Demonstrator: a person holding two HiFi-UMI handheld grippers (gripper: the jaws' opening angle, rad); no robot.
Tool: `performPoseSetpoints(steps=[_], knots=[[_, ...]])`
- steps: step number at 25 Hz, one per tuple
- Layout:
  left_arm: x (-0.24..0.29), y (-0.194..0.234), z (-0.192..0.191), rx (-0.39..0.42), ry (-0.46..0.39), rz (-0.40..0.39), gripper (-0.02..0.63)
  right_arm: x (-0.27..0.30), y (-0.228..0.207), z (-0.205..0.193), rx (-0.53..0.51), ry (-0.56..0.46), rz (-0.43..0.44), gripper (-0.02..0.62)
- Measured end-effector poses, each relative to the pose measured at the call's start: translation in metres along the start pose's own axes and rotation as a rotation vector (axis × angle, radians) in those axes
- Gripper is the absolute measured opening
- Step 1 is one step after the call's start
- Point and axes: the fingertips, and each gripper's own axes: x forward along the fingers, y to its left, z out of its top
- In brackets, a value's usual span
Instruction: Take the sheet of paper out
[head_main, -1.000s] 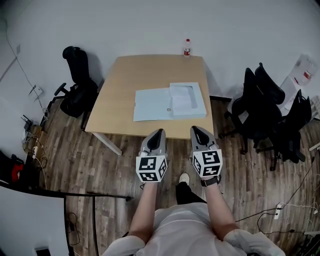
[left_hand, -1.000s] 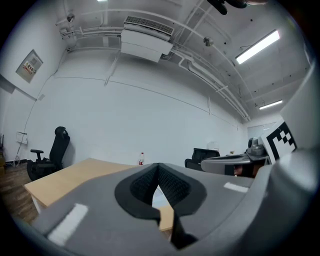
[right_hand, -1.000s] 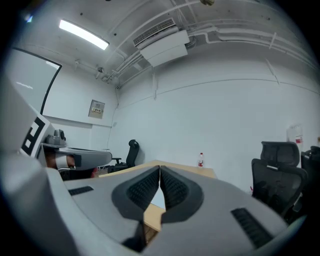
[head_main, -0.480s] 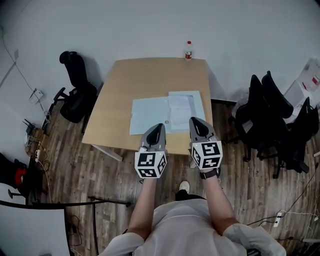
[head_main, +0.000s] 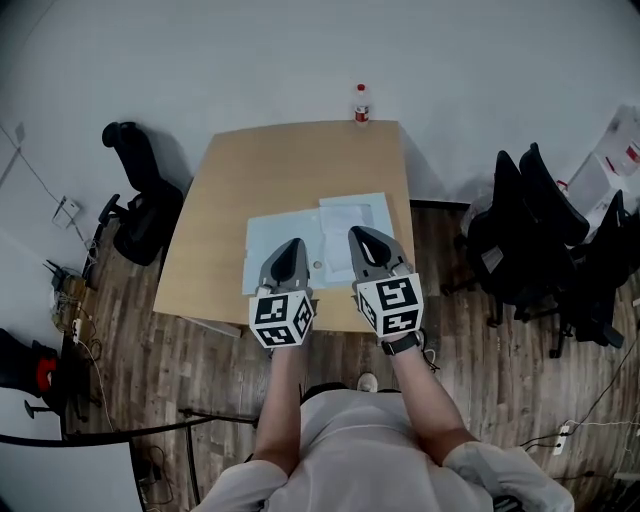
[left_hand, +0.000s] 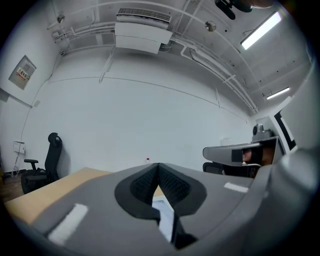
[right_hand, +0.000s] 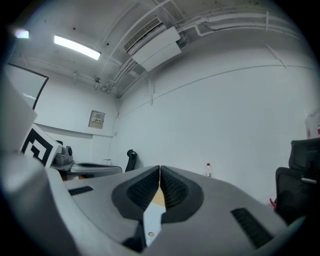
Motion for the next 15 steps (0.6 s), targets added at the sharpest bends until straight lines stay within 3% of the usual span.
performPoseSetpoints(steps=[15], knots=[[0.077, 0.027, -0.042, -0.007, 0.067, 0.007, 0.009, 0.061, -0.045, -0.047, 0.039, 0.084, 0.002, 0.012]])
